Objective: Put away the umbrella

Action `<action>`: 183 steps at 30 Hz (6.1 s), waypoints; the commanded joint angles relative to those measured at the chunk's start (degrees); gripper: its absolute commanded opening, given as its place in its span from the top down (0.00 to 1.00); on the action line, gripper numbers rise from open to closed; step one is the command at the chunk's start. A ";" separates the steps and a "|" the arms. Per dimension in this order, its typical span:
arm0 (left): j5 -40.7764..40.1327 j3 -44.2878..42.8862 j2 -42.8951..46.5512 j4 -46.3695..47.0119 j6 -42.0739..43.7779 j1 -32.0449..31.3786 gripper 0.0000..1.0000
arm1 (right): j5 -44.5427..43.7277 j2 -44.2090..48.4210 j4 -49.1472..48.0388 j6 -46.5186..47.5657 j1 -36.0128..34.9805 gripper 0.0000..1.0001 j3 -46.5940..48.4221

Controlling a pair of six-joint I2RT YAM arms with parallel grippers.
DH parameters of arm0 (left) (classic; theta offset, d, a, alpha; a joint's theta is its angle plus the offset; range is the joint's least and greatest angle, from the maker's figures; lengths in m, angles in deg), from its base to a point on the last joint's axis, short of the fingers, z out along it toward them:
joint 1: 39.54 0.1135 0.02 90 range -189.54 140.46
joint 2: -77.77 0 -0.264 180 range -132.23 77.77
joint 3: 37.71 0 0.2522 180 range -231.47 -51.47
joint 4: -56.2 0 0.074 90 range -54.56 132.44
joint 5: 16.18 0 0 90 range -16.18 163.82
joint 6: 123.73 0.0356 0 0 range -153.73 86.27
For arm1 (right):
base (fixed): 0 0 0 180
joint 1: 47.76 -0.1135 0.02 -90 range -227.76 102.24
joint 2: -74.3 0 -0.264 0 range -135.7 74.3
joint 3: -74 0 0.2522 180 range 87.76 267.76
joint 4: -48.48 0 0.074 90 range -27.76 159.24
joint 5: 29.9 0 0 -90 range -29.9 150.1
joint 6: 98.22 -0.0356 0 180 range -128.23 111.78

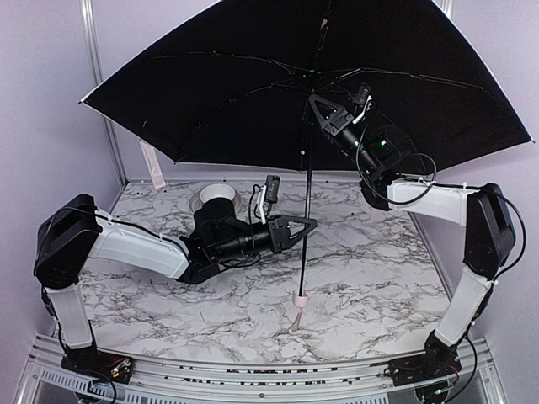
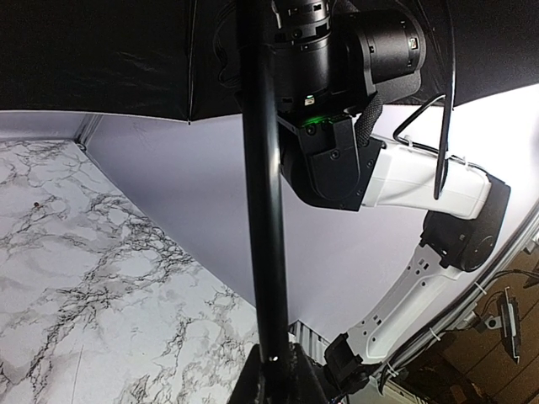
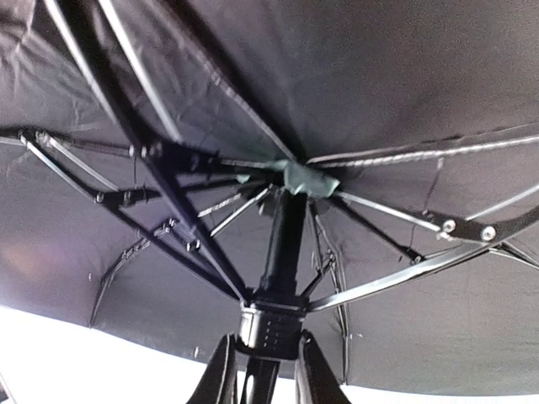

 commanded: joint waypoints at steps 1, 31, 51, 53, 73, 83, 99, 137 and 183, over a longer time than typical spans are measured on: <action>1.15 -2.22 1.53 7.37 2.76 0.36 1.00 | -0.77 0.97 -1.41 1.02 -0.34 0.90 0.30; 1.95 -1.50 1.47 11.88 0.82 0.24 1.00 | 10.70 2.77 -12.29 7.53 1.16 0.61 -5.97; 3.09 -0.30 -1.09 12.18 1.11 0.19 1.00 | 9.03 0.15 -1.90 4.75 1.27 0.49 -0.25; 3.05 -0.04 -0.98 12.19 1.54 0.09 1.00 | 7.47 -0.44 -2.08 2.92 1.32 0.49 0.31; 4.68 -1.25 -3.04 15.71 -1.22 0.09 1.00 | -2.69 -5.53 -7.83 -4.97 -0.28 0.44 4.53; 4.71 -2.06 -3.32 15.79 -1.33 0.08 1.00 | -3.46 -3.46 -10.15 -5.49 -0.36 0.47 -0.40; 5.10 -1.68 -3.28 15.79 -1.79 0.08 1.00 | -2.87 -3.68 -9.00 -4.66 -0.35 0.56 0.71; 4.99 -0.79 -2.08 15.82 -1.28 0.38 1.00 | -1.08 -2.44 -5.37 -0.43 -0.47 1.00 0.68; -2.58 -3.74 5.16 1.82 12.41 1.55 1.00 | -3.90 3.75 3.44 20.02 -7.11 1.00 -19.80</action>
